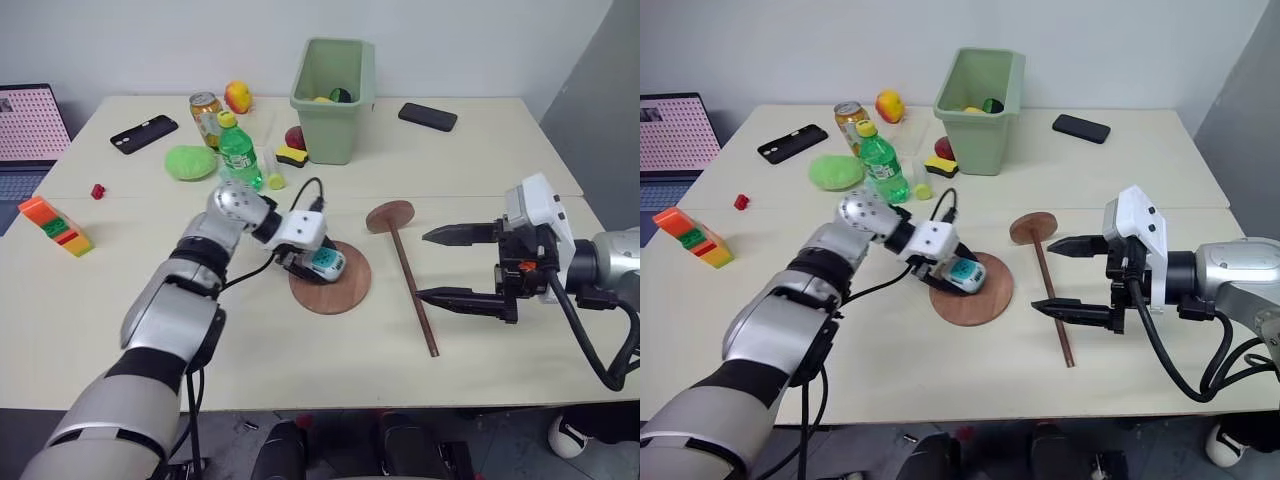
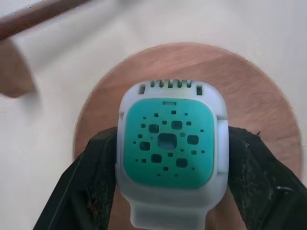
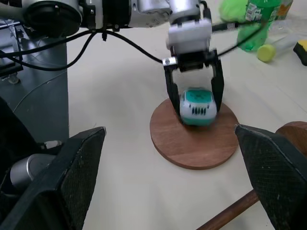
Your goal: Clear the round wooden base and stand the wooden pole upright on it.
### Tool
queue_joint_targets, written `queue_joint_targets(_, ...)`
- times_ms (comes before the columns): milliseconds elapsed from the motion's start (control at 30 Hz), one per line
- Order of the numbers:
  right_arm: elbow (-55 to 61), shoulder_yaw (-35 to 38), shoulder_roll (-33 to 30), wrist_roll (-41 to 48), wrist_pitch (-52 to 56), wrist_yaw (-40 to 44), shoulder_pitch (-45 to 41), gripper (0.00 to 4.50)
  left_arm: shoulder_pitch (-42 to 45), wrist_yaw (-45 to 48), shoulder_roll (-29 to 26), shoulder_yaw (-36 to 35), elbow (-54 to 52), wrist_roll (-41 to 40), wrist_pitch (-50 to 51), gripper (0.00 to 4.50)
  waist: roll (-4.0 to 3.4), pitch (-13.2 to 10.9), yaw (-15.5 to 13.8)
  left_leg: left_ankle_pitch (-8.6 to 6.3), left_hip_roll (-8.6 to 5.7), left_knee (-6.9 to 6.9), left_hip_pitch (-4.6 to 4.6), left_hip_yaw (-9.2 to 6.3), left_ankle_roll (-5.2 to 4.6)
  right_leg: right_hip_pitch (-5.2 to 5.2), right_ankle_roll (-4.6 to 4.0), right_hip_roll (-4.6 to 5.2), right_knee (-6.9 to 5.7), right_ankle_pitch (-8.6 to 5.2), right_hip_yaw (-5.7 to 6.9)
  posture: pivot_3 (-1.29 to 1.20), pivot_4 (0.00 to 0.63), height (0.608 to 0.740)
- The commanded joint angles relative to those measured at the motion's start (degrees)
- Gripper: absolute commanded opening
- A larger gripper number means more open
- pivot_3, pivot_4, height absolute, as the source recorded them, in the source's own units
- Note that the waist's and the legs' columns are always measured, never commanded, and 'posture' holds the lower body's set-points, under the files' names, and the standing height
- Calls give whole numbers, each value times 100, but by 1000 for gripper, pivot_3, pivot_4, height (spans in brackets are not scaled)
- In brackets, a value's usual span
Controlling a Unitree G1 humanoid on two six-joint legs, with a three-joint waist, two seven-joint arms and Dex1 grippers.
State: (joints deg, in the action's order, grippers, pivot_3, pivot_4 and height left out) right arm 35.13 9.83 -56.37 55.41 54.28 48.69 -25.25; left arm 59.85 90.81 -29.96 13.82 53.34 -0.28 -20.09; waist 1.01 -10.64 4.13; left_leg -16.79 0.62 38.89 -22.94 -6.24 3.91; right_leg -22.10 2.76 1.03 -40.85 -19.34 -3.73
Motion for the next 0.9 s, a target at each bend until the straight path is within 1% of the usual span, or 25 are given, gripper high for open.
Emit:
queue_joint_targets(33,72,109,91,73,-118,-22,153,4500,-1180,-489,-963,-959,-2558,-788,1938,2840,-2,1,76,3,11,-4,2,-12,5,0,-1,0,-2,0,-4,0,150,740)
queue_joint_targets(100,21,59,135,50,-146,-7,123,4500,-1525,-1135,-1181,-1247,-3238,-781,2787,2840,-4,1,91,6,8,-5,2,-18,10,-4,-1,-2,-1,-1,-2,0,150,740)
queue_joint_targets(167,-107,-31,221,18,-176,12,-4,4500,-1599,-2227,-1259,-1578,-3357,-545,3597,2840,-2,1,48,6,7,2,2,-28,11,-3,-1,0,-6,-1,0,0,150,740)
queue_joint_targets(200,-150,-60,248,5,-181,16,-48,4500,-1613,-2570,-1277,-1669,-3384,-482,3879,2840,-1,2,2,6,3,5,1,-27,9,5,-1,1,-6,-1,9,0,150,740)
queue_joint_targets(233,-199,-113,288,-37,-205,23,-101,4500,-1548,-3171,-1278,-1745,-3183,-273,4116,2840,0,2,-18,4,1,6,2,-30,4,12,0,6,-6,-1,19,0,150,740)
queue_joint_targets(267,-233,-151,315,-73,-221,32,-136,4500,-1506,-3564,-1274,-1776,-3066,-136,4274,2840,0,2,-38,4,-4,10,4,-30,3,16,0,6,-7,0,17,0,150,740)
queue_joint_targets(333,-295,-249,379,-136,-261,33,-225,4500,-1229,-4589,-1221,-1914,-2474,112,5052,2840,0,3,-54,3,-8,10,12,-26,1,23,0,6,-6,0,17,0,150,740)
queue_joint_targets(400,-321,-290,407,-165,-279,35,-267,4500,-1030,-5103,-1179,-1978,-2095,163,5505,2840,0,3,-58,3,-10,9,11,-27,1,22,0,5,-6,0,18,0,150,740)
queue_joint_targets(500,-313,-274,425,-170,-280,20,-282,4500,-614,-5850,-1118,-2113,-1337,209,5698,2840,0,3,-64,4,-10,4,3,-20,3,8,0,5,-5,-1,15,0,150,740)
queue_joint_targets(633,-291,-247,475,-188,-276,-20,-289,4500,56,-6757,-982,-2371,43,81,5195,2840,5,3,-83,15,-8,5,-7,-21,22,-2,0,7,-4,0,19,0,150,740)
queue_joint_targets(733,-265,-239,504,-191,-261,-57,-301,4500,370,-6973,-837,-2394,769,47,4785,2840,5,4,-83,15,-10,5,-7,-16,22,-2,0,9,-6,0,16,0,150,740)
queue_joint_targets(767,-256,-235,510,-185,-253,-71,-308,4500,446,-7027,-774,-2376,969,68,4669,3540,5,4,-82,16,-10,4,-6,-14,24,-2,0,11,-6,0,15,0,150,740)
queue_joint_targets(800,-250,-226,515,-177,-245,-86,-315,4500,507,-7043,-721,-2378,1135,52,4618,3561,6,4,-88,16,-10,3,-6,-13,25,-4,0,11,-8,0,14,0,150,740)
queue_joint_targets(833,-248,-225,524,-177,-241,-104,-324,4500,562,-7114,-680,-2428,1296,6,4546,3722,6,4,-90,16,-12,4,-6,-14,25,-3,0,11,-8,0,15,0,150,740)
queue_joint_targets(867,-241,-220,533,-174,-236,-122,-322,4500,592,-7105,-660,-2451,1419,-26,4481,4028,7,4,-88,16,-12,4,-7,-15,25,-3,0,11,-9,0,15,0,150,740)
queue_joint_targets(900,-234,-215,538,-169,-231,-140,-317,4500,617,-7176,-650,-2479,1531,-52,4410,4152,7,4,-85,16,-13,4,-7,-13,25,-3,0,12,-9,0,14,0,150,740)
